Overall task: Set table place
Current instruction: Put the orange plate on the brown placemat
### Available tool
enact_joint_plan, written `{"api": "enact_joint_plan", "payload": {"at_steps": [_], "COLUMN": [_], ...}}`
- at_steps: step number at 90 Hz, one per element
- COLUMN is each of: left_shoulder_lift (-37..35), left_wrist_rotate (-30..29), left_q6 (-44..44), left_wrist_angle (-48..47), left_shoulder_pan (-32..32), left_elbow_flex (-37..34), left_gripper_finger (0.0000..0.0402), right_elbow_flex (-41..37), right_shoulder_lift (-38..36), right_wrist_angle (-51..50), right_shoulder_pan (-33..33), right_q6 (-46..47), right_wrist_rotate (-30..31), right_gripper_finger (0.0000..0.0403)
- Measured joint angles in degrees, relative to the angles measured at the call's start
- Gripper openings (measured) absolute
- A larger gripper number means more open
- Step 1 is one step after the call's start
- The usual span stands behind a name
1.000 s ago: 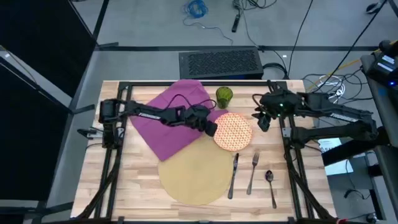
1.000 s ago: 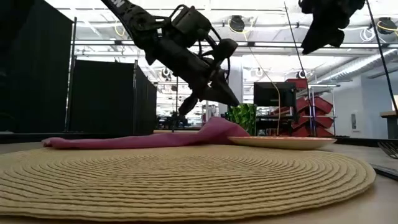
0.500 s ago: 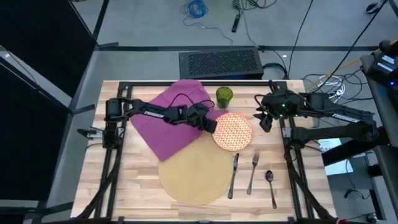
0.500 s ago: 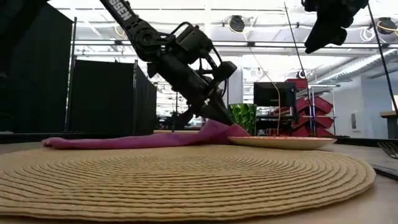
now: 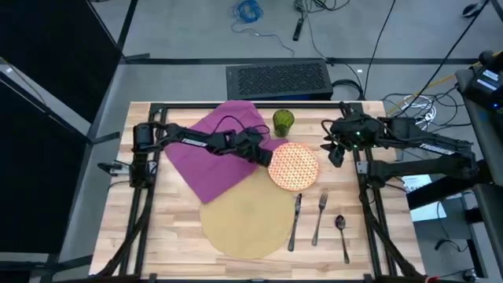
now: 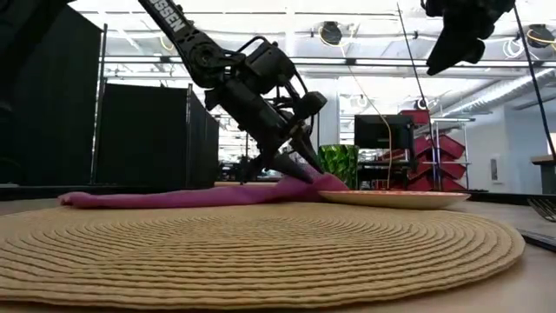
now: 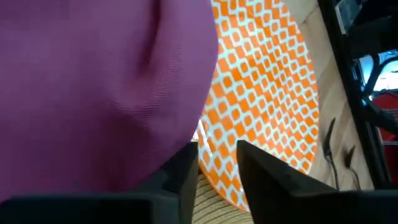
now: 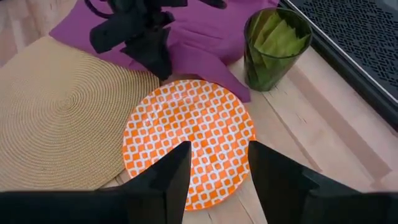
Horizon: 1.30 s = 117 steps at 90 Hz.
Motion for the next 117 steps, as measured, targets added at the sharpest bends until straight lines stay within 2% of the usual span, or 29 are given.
{"api": "enact_joint_plan", "payload": {"at_steps": [23, 45, 75, 117], "left_shoulder_lift": [0.0, 4.2, 7.3, 9.4], "left_wrist_rotate": [-1.7, -0.5, 1.9, 0.3], "left_q6": [-0.1, -2.2, -1.2, -0.1], "left_wrist_angle": [-0.6, 0.4, 2.4, 1.1], "left_shoulder_pan": [0.0, -0.1, -0.5, -0.9], "left_elbow_flex": [0.0, 0.7, 6.9, 7.0], "left_gripper_finger": [0.0118, 0.0119, 0.0119, 0.0118], "right_elbow_flex": [0.0, 0.0, 0.0, 0.0], "right_shoulder_lift": [0.0, 0.0, 0.0, 0.0], "right_wrist_angle": [0.0, 0.1, 0.0, 0.0], "right_shoulder_pan": [0.0, 0.0, 0.0, 0.0], "right_q6": [0.0, -0.2, -0.8, -0.6], "right_wrist_rotate": [0.0, 0.0, 0.0, 0.0], "right_gripper_finger": [0.0148, 0.0148, 0.0148, 0.0148]}}
